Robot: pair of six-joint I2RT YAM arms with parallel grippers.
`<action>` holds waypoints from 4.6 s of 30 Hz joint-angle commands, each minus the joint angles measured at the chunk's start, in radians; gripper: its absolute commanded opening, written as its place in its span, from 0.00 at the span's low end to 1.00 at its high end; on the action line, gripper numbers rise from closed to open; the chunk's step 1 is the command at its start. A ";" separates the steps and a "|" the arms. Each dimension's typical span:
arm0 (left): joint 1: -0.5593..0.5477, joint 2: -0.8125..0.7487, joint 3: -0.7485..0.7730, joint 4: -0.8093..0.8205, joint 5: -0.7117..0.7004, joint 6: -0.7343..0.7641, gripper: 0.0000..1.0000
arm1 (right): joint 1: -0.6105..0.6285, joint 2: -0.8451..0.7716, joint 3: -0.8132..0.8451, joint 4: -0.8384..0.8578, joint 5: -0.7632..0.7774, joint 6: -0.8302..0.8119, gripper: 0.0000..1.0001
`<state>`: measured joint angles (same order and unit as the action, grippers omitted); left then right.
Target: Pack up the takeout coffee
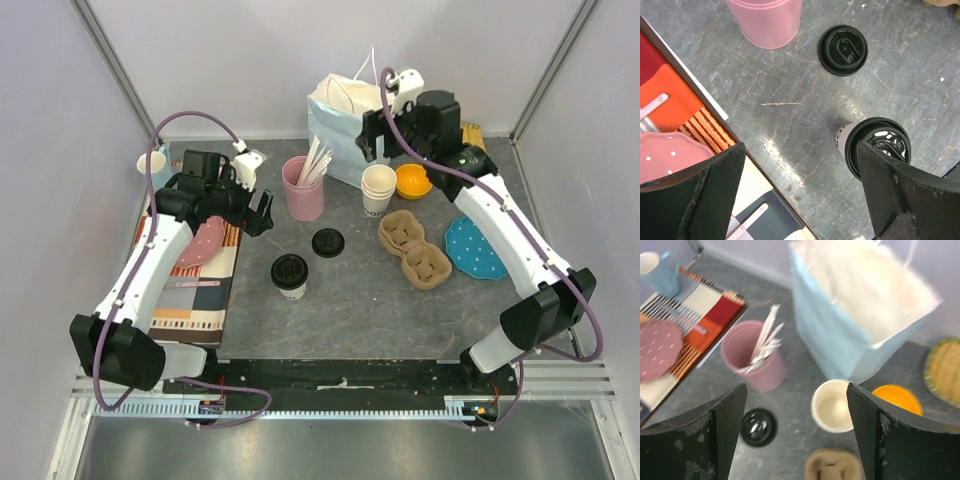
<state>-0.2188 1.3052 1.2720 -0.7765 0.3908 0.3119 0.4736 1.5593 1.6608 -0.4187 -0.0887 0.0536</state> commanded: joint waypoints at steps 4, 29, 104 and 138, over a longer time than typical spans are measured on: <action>0.010 0.052 0.127 -0.049 -0.036 0.015 0.99 | -0.095 0.149 0.180 0.069 -0.179 -0.237 0.88; 0.019 0.236 0.309 -0.092 -0.047 0.061 0.97 | -0.187 0.599 0.588 -0.077 -0.396 -0.429 0.41; 0.019 0.108 0.273 -0.040 -0.061 0.013 0.95 | -0.104 -0.398 0.099 -0.132 -0.252 -0.551 0.00; 0.019 0.108 0.201 0.019 0.011 0.018 0.94 | 0.091 -0.568 -0.205 -0.582 -0.304 -0.225 0.00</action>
<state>-0.2024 1.4326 1.4761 -0.7906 0.3759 0.3382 0.5545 1.0031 1.4719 -1.0130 -0.4187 -0.2100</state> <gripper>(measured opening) 0.944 0.008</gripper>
